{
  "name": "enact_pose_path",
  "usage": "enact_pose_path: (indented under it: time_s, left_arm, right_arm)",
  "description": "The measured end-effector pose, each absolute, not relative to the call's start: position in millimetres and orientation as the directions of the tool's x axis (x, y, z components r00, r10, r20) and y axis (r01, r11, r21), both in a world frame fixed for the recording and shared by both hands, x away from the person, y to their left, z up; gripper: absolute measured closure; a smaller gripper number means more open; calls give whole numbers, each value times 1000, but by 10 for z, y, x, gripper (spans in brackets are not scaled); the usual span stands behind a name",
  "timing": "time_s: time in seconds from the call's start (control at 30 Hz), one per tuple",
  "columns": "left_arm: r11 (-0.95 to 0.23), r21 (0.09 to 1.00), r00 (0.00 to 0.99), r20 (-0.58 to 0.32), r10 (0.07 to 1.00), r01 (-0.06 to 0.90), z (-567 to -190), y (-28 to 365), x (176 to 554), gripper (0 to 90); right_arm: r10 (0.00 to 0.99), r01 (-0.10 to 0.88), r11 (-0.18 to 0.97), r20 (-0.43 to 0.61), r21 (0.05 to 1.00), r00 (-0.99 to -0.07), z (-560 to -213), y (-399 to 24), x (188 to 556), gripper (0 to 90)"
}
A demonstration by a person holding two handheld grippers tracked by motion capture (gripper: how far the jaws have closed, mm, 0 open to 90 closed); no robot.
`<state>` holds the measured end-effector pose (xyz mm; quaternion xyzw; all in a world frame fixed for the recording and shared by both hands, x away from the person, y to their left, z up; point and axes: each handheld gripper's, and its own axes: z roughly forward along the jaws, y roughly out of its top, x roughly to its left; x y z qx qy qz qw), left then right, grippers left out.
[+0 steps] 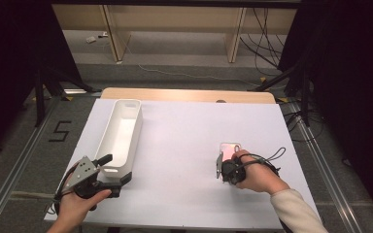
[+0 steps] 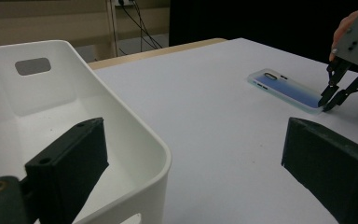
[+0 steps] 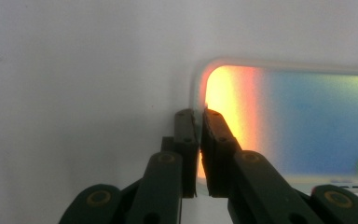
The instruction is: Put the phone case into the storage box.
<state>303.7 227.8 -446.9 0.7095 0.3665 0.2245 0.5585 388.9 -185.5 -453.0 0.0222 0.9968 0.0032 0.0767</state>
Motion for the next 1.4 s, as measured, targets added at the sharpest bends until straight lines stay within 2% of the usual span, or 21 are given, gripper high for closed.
enact_pose_path:
  time_s: [0.33, 0.7, 0.77, 0.83, 0.93, 0.97, 1.03, 1.1, 1.13, 1.2, 1.4]
  left_arm:
    - [-108, 957, 632, -91, 770, 269, -4470, 2277, 3037, 59]
    - [-109, 957, 631, -90, 771, 270, -4470, 2277, 3039, 60]
    - [-108, 957, 631, -90, 771, 269, -4469, 2277, 3038, 60]
    - [-109, 957, 630, -89, 771, 269, -4469, 2278, 3037, 60]
    - [-108, 957, 630, -90, 771, 269, -4470, 2278, 3038, 60]
    - [-108, 957, 630, -90, 771, 269, -4469, 2278, 3038, 60]
    - [-108, 957, 630, -90, 771, 270, -4470, 2278, 3039, 61]
    - [-110, 957, 631, -89, 771, 270, -4470, 2277, 3039, 60]
    - [-110, 957, 630, -89, 771, 270, -4470, 2277, 3039, 61]
    - [-108, 957, 630, -91, 771, 270, -4470, 2277, 3038, 61]
    - [-112, 957, 632, -88, 770, 268, -4470, 2278, 3041, 62]
  right_arm:
    - [58, 60, 998, -149, -4, -987, -4521, -1845, 3877, 873]
    - [43, 43, 999, -163, 8, -986, -4530, -1854, 3868, 880]
    - [23, 26, 1000, -176, -14, -984, -4522, -1862, 3872, 882]
    - [37, 36, 999, -165, 13, -986, -4530, -1857, 3861, 883]
    - [32, 30, 999, -178, 14, -984, -4524, -1860, 3854, 884]
    - [1, 1, 1000, -194, 0, -981, -4519, -1864, 3869, 884]
    - [20, 21, 1000, -193, -1, -981, -4513, -1861, 3845, 884]
    - [-11, -11, 1000, -203, 0, -979, -4496, -1854, 3859, 885]
    - [12, 10, 1000, -203, 14, -979, -4487, -1849, 3842, 886]
    - [-12, -13, 1000, -218, 4, -976, -4471, -1850, 3848, 888]
    - [-6, -9, 1000, -241, 14, -971, -4409, -1851, 3812, 888]
